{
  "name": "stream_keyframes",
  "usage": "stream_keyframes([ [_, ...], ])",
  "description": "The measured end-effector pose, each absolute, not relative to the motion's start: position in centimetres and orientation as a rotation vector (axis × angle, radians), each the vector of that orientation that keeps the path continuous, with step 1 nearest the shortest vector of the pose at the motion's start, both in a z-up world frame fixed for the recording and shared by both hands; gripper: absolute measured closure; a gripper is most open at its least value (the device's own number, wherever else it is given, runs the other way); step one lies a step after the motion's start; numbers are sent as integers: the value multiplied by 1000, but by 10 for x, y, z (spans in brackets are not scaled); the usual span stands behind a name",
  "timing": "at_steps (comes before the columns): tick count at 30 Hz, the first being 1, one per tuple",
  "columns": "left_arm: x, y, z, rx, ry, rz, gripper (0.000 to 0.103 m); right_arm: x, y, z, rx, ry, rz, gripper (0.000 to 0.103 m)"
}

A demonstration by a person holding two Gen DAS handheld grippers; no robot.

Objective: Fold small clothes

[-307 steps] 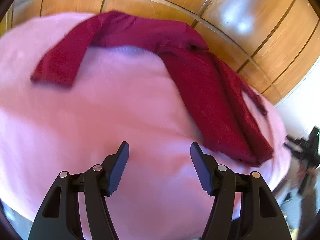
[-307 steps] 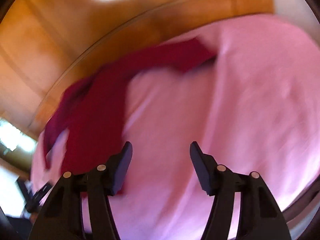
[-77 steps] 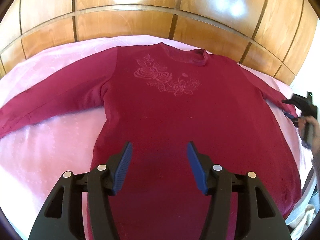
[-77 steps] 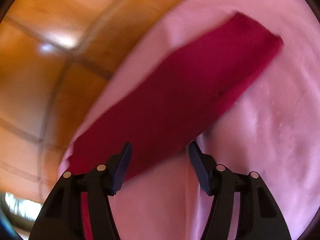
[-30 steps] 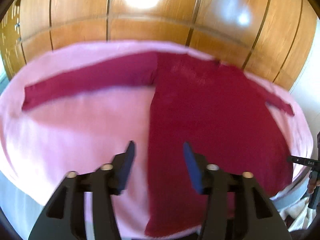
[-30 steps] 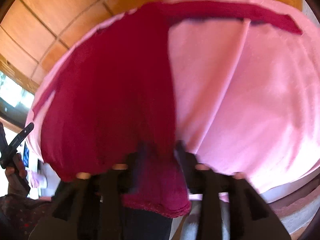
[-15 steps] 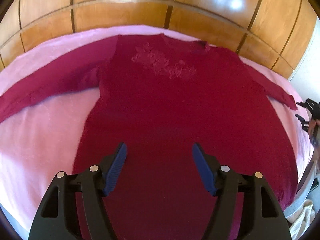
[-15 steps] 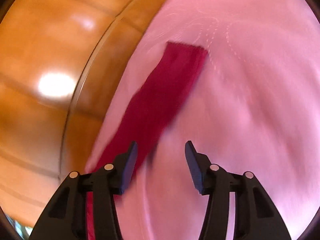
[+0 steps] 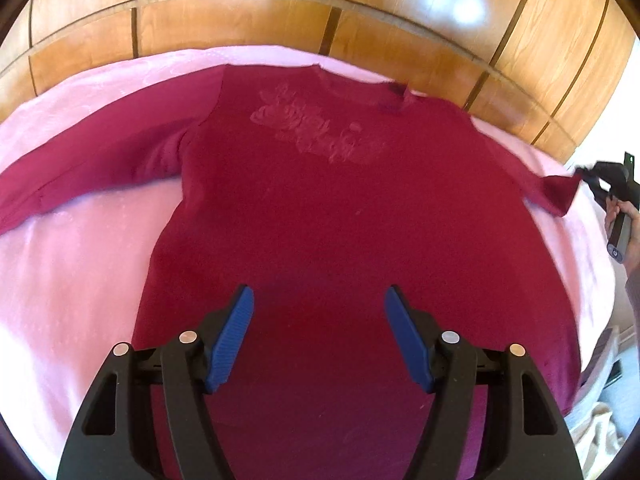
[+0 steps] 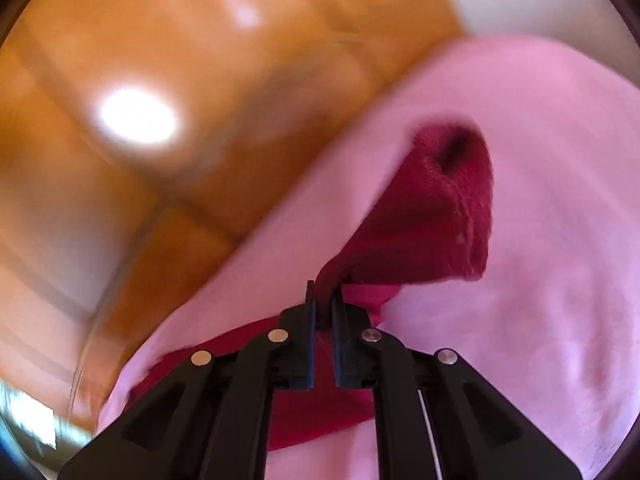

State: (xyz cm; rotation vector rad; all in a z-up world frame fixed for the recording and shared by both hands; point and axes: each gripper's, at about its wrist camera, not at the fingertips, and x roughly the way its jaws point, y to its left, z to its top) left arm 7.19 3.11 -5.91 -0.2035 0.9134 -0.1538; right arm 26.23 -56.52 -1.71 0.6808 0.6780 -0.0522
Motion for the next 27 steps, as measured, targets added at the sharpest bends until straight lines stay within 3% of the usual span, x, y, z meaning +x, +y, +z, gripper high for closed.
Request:
stream_keyframes([
  [6, 79, 42, -48, -285, 893, -181, 36, 286, -416, 19, 479, 716, 212, 98],
  [14, 97, 63, -32, -389, 855, -212, 36, 297, -233, -16, 293, 867, 489, 97],
  [15, 101, 67, -30, -405, 851, -209, 36, 293, -216, -20, 261, 874, 504, 90],
  [16, 105, 71, -29, -428, 847, -211, 36, 286, -207, -21, 251, 877, 522, 69],
  [17, 110, 73, -29, -440, 846, -215, 36, 281, -199, -23, 255, 876, 545, 61],
  [20, 125, 78, -26, -457, 832, -208, 36, 267, -203, -25, 275, 860, 549, 55],
  [27, 174, 70, -34, -465, 840, -225, 36, 208, -275, -46, 333, 870, 402, 19],
])
